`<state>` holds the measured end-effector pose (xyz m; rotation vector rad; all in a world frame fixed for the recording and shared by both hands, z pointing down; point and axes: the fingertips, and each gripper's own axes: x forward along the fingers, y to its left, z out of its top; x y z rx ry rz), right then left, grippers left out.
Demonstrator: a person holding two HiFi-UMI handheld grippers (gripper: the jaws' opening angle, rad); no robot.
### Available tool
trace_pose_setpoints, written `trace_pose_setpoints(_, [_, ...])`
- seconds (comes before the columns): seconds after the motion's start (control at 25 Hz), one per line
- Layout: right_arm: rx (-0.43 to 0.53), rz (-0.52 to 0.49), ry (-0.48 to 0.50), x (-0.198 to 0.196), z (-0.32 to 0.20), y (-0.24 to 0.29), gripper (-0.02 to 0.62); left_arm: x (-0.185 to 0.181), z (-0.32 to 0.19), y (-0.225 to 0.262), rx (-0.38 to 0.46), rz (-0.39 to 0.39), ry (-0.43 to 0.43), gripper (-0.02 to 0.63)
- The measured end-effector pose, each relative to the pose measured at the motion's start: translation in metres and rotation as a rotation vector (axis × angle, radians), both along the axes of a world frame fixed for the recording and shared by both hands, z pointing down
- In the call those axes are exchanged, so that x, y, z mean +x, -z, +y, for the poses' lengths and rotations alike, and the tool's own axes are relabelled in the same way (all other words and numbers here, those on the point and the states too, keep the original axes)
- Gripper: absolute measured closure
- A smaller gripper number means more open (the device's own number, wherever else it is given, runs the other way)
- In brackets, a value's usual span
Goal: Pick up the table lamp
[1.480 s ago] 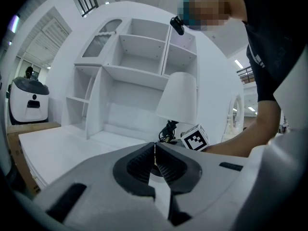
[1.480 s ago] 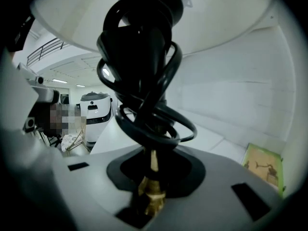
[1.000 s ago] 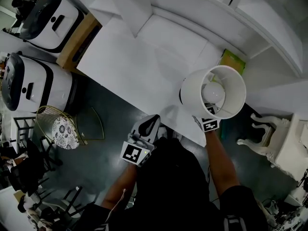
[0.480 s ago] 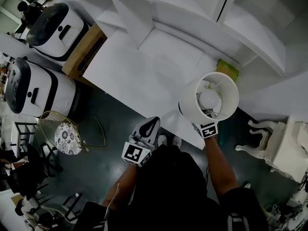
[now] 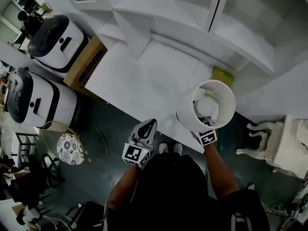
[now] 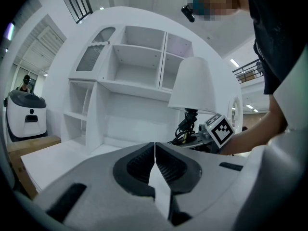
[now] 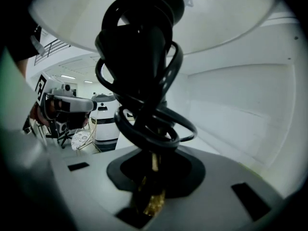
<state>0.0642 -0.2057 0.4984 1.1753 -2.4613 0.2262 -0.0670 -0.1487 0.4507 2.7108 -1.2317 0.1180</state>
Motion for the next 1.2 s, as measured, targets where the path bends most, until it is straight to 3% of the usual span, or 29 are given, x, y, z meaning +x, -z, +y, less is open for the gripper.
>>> trace_pose_setpoints(0.44, [-0.013, -0.029, 0.002, -0.003, 0.020, 0.010, 0.511, -0.010, -0.016, 0.015, 0.032, -0.005, 0.011, 0.588])
trace_pose_setpoints(0.76, [-0.006, -0.005, 0.005, 0.001, 0.036, 0.015, 0.511, -0.022, -0.004, 0.006, 0.009, -0.014, 0.041, 0.588])
trace_pose_setpoints(1.2, [-0.023, -0.001, 0.009, 0.004, 0.067, 0.019, 0.512, -0.013, 0.008, 0.008, 0.018, -0.017, 0.011, 0.588])
